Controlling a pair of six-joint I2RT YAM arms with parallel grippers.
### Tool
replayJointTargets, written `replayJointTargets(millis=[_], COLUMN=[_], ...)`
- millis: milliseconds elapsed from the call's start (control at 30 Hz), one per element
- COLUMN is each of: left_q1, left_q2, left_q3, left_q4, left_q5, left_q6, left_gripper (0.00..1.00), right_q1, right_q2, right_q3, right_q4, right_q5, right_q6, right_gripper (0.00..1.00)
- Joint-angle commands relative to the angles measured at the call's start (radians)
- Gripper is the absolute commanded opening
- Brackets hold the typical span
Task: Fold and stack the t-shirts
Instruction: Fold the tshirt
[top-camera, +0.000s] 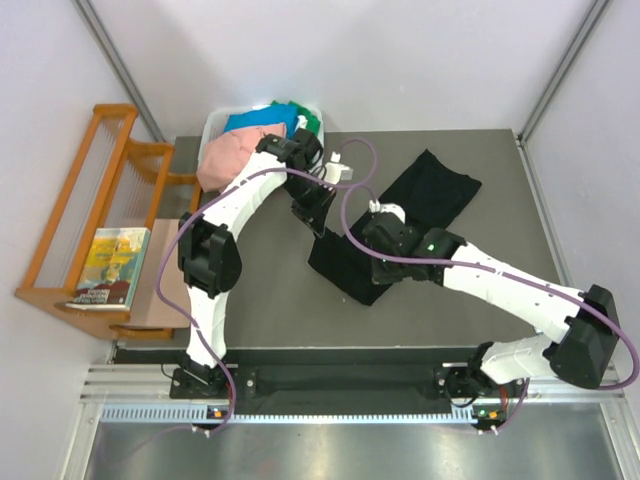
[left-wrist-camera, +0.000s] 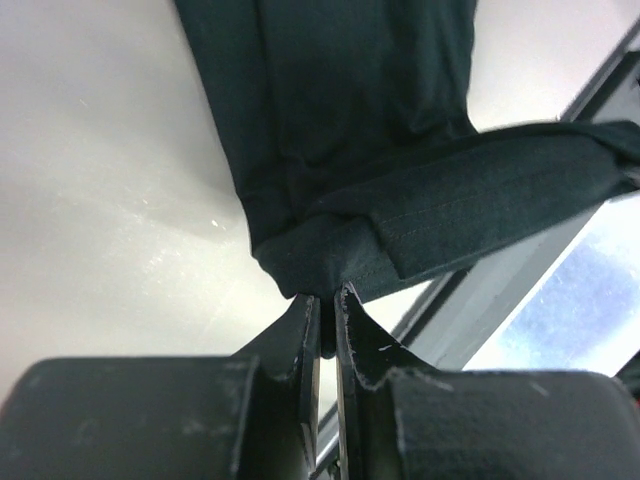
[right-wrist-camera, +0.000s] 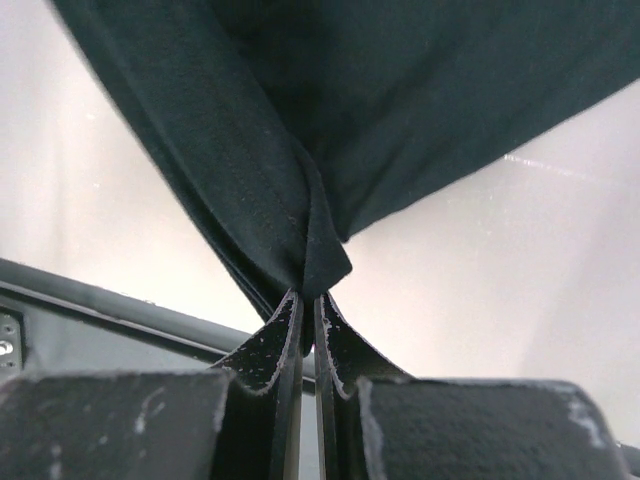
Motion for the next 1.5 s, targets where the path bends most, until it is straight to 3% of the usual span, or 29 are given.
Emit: replayJointTargets(millis=[0, 167, 333, 600, 867, 1200, 1467], left_q1=[0.007, 0.007, 0.007, 0.004, -0.015, -0.059, -0.068], left_q2=[0.019, 0.046, 0.126, 0.194, 0.234, 0.312, 0.353], left_q3=[0.077, 0.105, 0.232, 0.335, 0.346, 0.466, 0.463], left_q4=[0.081, 0.146, 0.140, 0.172, 0.233, 0.293, 0.318], left_q5=[-0.039, -0.034, -0.043, -0.068, -0.098, -0.146, -0.137], left_q6=[-0.021, -0.067, -0.093, -0.124, -0.150, -0.179, -0.188], left_gripper=[0.09, 0.08, 0.08, 0.10, 0.09, 0.09, 0.08], right_q1=[-0.034, -0.067, -0.110, -0.238, -0.375, -0.469, -0.544], right_q2=[-0.009, 0.014, 0.040, 0.054, 0.074, 0.111, 0.152], right_q3=[0.082, 0.119, 0.139, 0.096, 0.047, -0.013, -0.005], right_q4=[-0.065, -0.052, -0.046, 0.001, 0.055, 0.113, 0.135], right_q5=[-0.020, -0.034, -0.038, -0.072, -0.126, -0.163, -0.183], right_q6=[-0.068, -0.097, -0.125, -0.177, -0.222, -0.248, -0.271], right_gripper=[0.00, 0.00, 0.00, 0.00, 0.00, 0.00, 0.00])
